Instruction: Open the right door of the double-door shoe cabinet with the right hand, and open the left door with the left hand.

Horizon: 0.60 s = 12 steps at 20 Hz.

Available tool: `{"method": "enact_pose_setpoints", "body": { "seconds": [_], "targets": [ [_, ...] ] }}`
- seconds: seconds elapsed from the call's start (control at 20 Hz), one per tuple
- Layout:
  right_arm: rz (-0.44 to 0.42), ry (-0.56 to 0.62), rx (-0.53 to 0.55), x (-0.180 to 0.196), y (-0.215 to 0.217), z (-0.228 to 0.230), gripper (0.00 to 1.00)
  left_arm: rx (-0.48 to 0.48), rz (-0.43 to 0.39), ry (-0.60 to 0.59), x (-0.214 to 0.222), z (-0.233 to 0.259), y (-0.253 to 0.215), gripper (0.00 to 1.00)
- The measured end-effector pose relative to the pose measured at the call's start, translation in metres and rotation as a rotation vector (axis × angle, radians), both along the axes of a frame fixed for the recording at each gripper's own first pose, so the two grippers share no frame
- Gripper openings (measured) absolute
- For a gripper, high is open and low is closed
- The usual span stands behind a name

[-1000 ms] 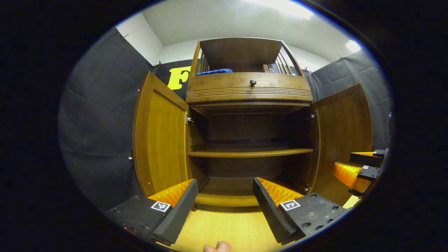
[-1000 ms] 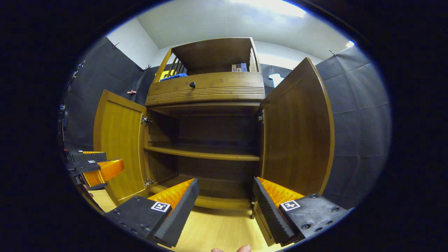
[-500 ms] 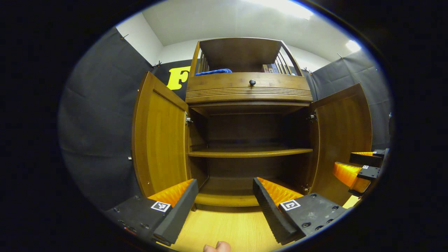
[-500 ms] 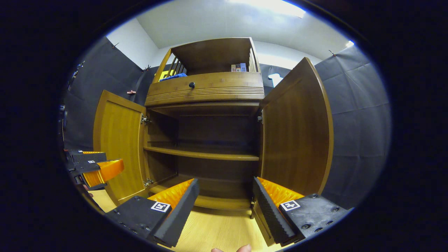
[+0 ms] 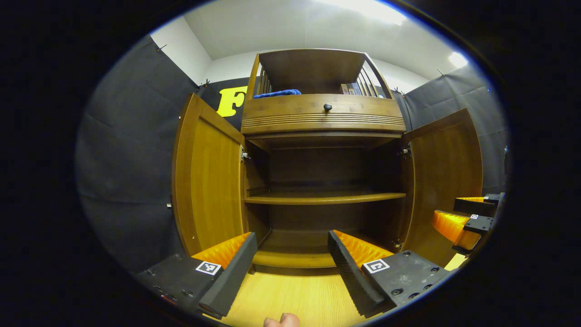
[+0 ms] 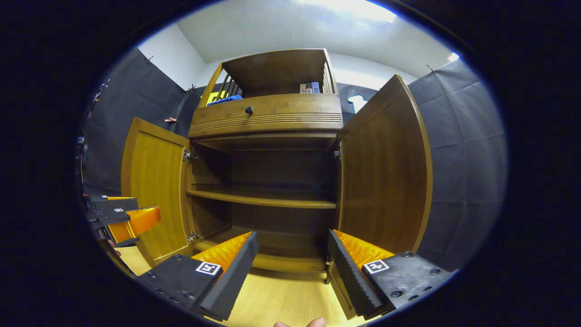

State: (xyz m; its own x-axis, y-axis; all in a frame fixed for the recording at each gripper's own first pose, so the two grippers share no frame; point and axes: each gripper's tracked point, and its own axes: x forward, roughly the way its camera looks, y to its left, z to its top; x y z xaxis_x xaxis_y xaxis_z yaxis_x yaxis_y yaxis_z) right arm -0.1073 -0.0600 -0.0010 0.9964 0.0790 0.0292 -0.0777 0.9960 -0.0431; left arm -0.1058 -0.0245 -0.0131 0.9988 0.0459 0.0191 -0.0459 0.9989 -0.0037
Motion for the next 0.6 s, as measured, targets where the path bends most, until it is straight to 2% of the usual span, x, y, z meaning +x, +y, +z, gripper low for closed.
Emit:
{"method": "enact_pose_setpoints", "body": {
  "seconds": [0.05,0.2,0.4,0.45,0.6],
  "targets": [
    [-0.001,0.000,0.000,0.0000,0.0000,-0.0001,1.00,0.000,-0.001,0.001,0.0004,0.0000,0.0001,1.00],
    [-0.002,-0.002,0.000,0.0003,-0.0007,0.0002,0.98,0.000,-0.001,0.001,0.0011,-0.0003,-0.0001,1.00],
    [-0.001,0.001,0.001,0.0005,-0.0002,-0.0002,1.00,-0.002,-0.002,-0.002,0.0000,0.0007,-0.0004,0.98],
    [0.001,0.001,0.001,0.0003,0.0004,-0.0001,0.98,-0.001,-0.002,-0.002,0.0000,0.0013,0.0001,0.98],
    [0.004,-0.001,-0.002,-0.0001,0.0018,0.0001,1.00,-0.001,0.003,-0.001,-0.0003,0.0011,0.0016,1.00]
  ]
}}
